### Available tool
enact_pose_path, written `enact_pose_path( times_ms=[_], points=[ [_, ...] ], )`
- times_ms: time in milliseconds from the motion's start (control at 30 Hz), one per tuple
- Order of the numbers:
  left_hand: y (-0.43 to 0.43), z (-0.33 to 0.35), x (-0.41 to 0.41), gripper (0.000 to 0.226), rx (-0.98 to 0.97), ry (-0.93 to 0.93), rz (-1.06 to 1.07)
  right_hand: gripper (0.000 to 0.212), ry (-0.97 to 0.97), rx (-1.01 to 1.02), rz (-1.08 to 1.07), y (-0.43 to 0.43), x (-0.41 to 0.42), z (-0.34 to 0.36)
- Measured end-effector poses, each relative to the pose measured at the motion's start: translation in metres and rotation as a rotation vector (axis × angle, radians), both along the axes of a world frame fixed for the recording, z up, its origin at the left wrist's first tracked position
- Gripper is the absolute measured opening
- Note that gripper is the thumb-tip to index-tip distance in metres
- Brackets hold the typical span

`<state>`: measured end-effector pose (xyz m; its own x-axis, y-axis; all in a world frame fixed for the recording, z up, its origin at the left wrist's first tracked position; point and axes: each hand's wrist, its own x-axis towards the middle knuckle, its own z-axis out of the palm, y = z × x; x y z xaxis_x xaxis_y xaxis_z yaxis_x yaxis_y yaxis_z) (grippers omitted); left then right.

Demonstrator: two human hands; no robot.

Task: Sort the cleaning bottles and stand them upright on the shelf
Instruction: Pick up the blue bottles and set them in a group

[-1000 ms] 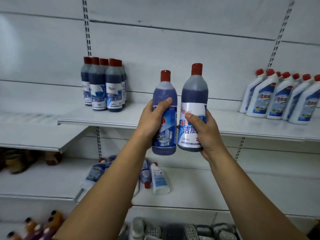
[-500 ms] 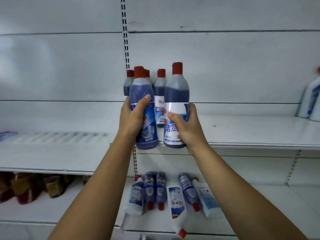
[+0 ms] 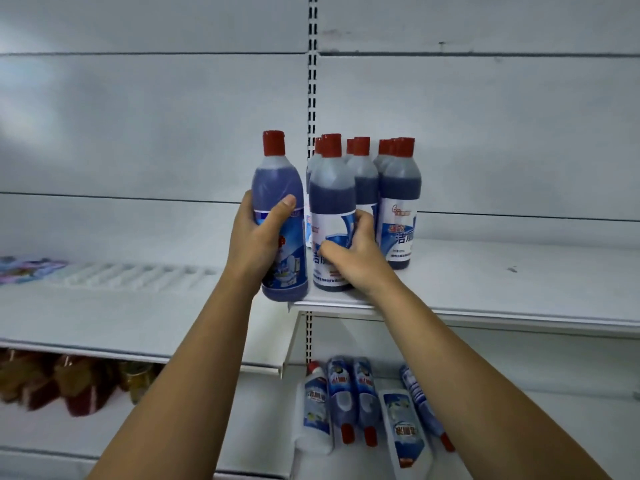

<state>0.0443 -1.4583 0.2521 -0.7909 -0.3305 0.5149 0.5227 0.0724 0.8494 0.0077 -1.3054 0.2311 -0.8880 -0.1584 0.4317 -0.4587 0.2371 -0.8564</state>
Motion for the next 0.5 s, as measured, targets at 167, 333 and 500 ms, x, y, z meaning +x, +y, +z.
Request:
enact_pose_path(
  times_ms=[167, 333, 500],
  points=[
    [-0.001, -0.003, -0.009, 0.027, -0.032, 0.031, -0.025, 0.076, 0.102, 0.144, -0.08, -0.002, -0.006, -0.003],
    [-0.001, -0.004, -0.012, 0.034, -0.056, 0.046, -0.029, 0.061, 0.274, 0.376, -0.29, -0.004, -0.005, 0.001],
    [-0.001, -0.005, -0.013, 0.047, -0.04, 0.024, -0.021, 0.055, 0.304, 0.638, -0.445, -0.003, -0.009, 0.004]
  ],
)
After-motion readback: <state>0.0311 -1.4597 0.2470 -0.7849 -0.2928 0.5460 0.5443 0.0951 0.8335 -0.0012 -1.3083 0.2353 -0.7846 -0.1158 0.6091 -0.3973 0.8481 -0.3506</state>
